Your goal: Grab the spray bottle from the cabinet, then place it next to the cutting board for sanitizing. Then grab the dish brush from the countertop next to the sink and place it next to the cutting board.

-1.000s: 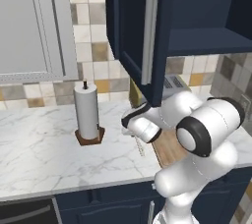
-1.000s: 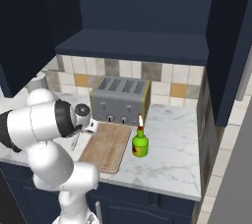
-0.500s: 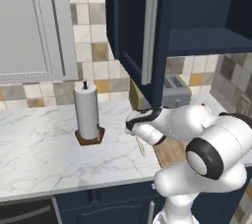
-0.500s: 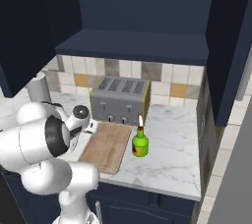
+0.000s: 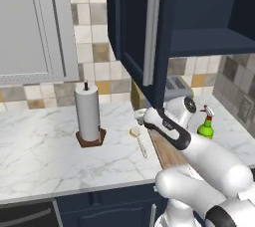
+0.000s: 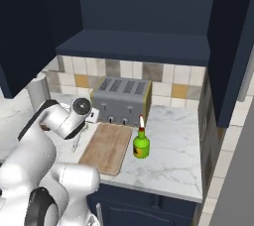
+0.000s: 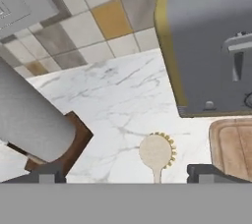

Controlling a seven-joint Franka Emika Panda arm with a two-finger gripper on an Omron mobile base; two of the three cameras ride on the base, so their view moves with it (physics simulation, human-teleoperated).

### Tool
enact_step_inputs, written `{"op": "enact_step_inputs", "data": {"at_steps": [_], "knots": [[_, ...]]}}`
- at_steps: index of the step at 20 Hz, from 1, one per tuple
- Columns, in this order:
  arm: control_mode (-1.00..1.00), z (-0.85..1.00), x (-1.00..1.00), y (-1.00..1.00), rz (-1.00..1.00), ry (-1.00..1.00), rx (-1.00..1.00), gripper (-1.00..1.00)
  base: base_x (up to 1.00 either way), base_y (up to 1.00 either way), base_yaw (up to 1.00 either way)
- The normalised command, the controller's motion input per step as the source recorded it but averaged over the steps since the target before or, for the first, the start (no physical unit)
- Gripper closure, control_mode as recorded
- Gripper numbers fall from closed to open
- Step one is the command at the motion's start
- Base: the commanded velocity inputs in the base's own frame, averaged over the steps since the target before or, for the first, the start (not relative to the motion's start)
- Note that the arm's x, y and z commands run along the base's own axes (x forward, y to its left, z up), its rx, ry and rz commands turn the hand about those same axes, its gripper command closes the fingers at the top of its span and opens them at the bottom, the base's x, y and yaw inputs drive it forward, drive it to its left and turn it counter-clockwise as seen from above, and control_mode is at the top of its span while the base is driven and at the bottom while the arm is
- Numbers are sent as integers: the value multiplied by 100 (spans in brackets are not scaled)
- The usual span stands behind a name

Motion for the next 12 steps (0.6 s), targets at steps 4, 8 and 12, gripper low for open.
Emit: {"op": "enact_step_inputs", "data": {"at_steps": [4, 8, 12], "knots": [[-100, 100, -42, -48, 0, -7, 9, -100, 0, 0, 0], [-100, 100, -49, -48, 0, -12, 6, -100, 0, 0, 0], [-100, 100, -51, -31, 0, -19, 7, -100, 0, 0, 0]]}}
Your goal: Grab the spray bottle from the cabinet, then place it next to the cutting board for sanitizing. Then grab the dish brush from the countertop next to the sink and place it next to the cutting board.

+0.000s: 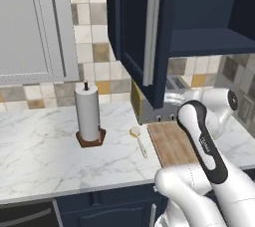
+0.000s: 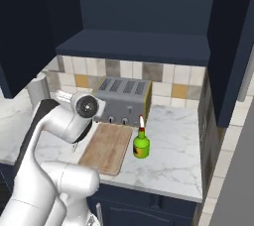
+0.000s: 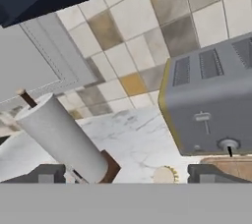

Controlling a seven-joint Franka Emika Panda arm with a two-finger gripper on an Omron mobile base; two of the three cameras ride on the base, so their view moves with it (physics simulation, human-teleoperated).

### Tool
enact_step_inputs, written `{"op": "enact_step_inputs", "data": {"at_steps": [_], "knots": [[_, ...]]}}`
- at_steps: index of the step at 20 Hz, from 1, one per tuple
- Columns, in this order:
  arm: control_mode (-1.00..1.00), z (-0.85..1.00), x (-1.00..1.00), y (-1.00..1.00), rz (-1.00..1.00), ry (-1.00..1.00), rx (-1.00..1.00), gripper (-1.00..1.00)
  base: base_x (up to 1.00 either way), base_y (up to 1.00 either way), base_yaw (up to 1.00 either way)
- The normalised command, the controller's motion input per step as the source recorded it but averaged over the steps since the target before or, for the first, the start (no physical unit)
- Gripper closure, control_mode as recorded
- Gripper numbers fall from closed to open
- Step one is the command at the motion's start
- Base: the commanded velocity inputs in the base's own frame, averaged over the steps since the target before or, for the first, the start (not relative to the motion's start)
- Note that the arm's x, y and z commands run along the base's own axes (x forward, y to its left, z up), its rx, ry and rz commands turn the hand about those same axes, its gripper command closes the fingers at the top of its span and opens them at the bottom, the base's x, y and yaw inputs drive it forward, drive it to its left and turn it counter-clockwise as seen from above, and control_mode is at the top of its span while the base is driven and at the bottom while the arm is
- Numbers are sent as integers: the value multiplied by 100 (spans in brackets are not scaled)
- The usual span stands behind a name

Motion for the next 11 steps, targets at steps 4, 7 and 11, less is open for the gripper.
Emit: {"op": "enact_step_inputs", "data": {"at_steps": [4, 7, 11], "knots": [[-100, 100, -51, -26, 0, -17, 8, -100, 0, 0, 0], [-100, 100, -53, -25, 0, -15, 7, -100, 0, 0, 0], [-100, 100, -72, -23, 0, -13, 9, -100, 0, 0, 0]]}}
